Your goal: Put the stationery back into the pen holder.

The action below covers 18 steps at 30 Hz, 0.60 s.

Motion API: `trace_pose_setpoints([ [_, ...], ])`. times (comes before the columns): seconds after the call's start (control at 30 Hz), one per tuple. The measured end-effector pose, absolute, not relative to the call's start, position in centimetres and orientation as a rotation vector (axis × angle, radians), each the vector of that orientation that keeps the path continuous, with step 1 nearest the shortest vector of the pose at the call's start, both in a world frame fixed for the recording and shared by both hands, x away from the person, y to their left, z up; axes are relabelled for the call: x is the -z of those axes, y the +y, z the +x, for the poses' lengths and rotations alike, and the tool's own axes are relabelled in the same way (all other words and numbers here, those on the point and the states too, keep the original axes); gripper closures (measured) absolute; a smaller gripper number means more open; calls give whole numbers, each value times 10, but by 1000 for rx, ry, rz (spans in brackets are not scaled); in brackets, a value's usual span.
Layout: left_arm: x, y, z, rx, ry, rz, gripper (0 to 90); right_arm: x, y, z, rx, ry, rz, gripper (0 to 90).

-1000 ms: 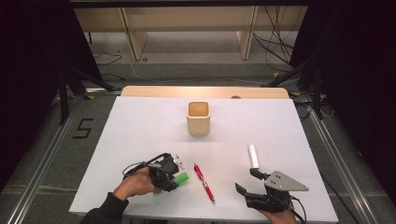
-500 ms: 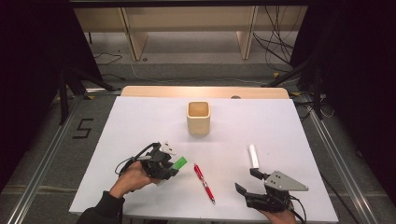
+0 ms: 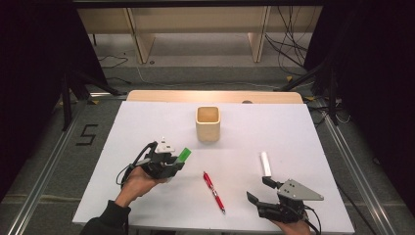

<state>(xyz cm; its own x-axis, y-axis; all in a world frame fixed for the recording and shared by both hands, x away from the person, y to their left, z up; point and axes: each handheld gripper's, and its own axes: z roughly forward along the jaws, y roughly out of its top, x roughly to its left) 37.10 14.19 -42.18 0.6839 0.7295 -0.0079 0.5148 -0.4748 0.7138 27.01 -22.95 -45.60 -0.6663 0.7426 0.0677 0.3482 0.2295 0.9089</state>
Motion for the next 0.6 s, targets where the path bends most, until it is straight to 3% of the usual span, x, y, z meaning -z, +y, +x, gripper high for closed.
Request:
trace_pose_setpoints([
  [0.23,418,145,371,-461,963,2101,659,456,-229,270,-1421,2128,1005,271],
  [0.6,411,153,381,-442,1009,1956,659,456,-230,270,-1416,2121,1012,270],
])
